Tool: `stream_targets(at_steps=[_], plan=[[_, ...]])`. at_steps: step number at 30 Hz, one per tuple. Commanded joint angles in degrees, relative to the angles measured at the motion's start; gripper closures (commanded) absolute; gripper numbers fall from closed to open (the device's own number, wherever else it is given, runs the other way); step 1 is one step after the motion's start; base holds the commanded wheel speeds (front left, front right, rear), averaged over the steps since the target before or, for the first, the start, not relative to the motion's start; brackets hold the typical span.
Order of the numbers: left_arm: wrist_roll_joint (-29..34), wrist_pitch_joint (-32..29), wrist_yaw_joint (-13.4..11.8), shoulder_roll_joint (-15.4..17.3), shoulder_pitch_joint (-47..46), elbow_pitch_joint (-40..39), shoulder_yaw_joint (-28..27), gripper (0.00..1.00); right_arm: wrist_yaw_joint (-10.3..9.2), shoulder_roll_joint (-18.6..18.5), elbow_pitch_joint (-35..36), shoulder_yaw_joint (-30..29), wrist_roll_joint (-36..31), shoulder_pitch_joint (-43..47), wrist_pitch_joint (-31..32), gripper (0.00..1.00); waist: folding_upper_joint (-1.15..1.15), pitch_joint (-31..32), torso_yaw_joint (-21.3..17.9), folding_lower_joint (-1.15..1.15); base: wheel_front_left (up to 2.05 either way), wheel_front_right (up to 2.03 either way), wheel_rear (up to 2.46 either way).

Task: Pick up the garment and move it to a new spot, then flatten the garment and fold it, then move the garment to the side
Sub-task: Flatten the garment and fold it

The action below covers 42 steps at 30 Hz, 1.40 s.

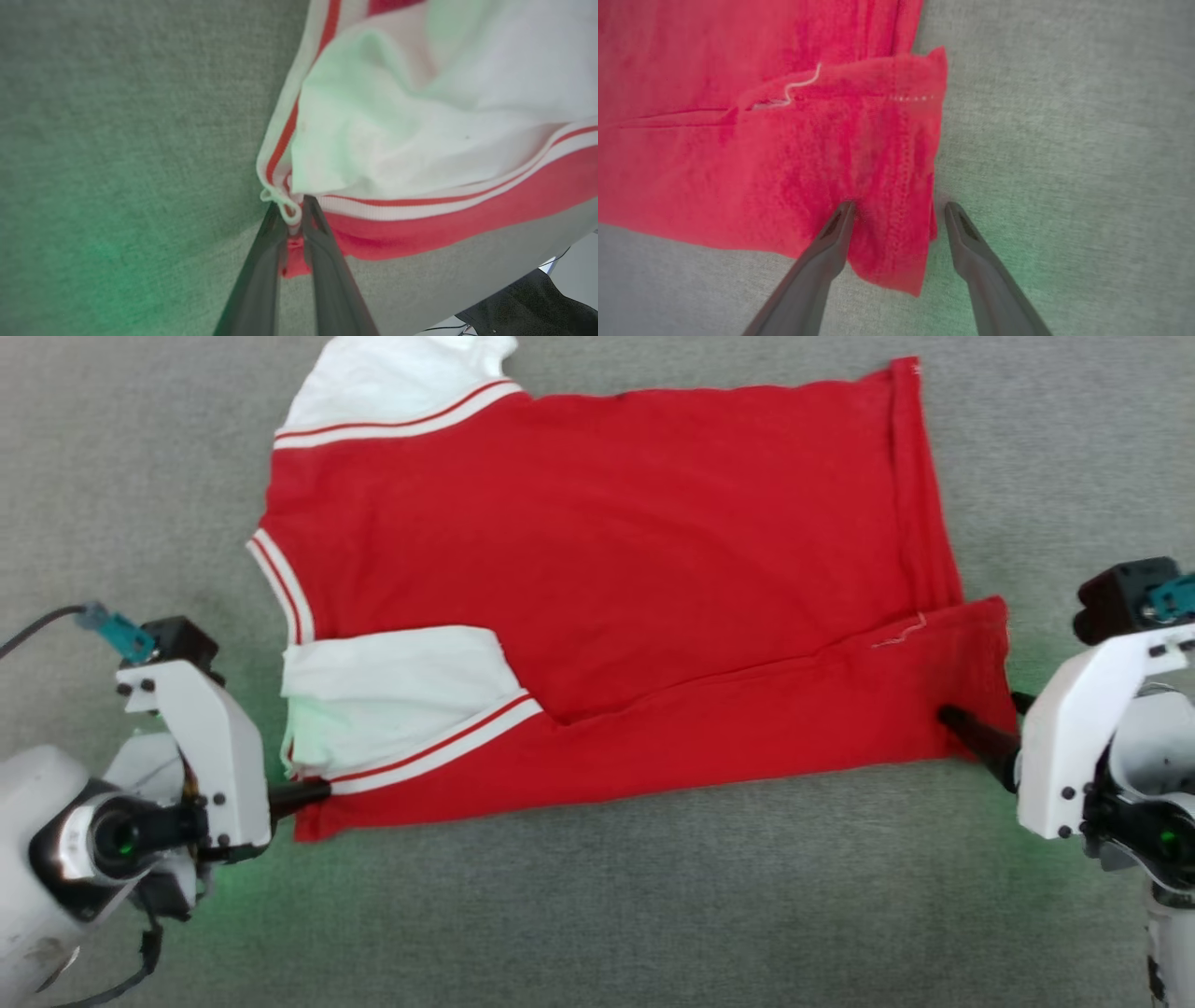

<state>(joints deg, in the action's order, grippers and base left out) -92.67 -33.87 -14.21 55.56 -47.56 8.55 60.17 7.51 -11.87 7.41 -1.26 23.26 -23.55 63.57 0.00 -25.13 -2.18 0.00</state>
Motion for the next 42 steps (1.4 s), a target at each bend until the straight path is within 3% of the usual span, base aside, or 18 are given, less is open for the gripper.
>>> stream_targets(at_steps=[1,7,9,17,25,42], plan=[[1.09,1.19,-0.22,-5.12,1.30,2.23,1.92,1.00,-0.03,-0.07,-1.65,0.98,-0.81,-1.06,0.30,0.00,0.00,-0.60,0.96,0.00,0.00,0.00,0.00],[1.70,0.92,0.66,-6.67,0.77,3.11,2.38,1.00,0.00,0.75,-8.69,4.26,-1.72,-1.90,0.43,0.00,0.00,-0.74,1.79,0.00,0.00,0.00,0.00],[1.70,0.90,0.92,-7.18,0.73,3.38,2.50,1.00,0.01,0.23,-10.57,5.86,-1.83,-1.92,0.72,1.00,0.00,-0.61,2.07,0.00,0.00,0.00,0.00],[1.14,0.60,1.53,-6.93,1.22,3.45,2.22,1.00,-0.05,-0.97,-12.42,4.23,-1.30,-2.18,-0.06,1.00,0.00,0.37,2.79,0.00,0.00,0.00,0.00],[0.50,-0.22,0.38,-2.77,1.91,-0.30,1.42,1.00,-0.05,-3.27,-8.44,2.54,1.96,-0.19,2.15,1.00,0.00,2.20,2.55,0.00,0.00,0.00,0.00],[-2.50,-1.56,-8.24,7.69,7.29,-15.43,1.63,1.00,-0.04,-6.33,2.92,-0.78,7.46,10.01,8.21,1.00,0.00,3.98,1.44,0.00,0.00,0.00,0.00]])
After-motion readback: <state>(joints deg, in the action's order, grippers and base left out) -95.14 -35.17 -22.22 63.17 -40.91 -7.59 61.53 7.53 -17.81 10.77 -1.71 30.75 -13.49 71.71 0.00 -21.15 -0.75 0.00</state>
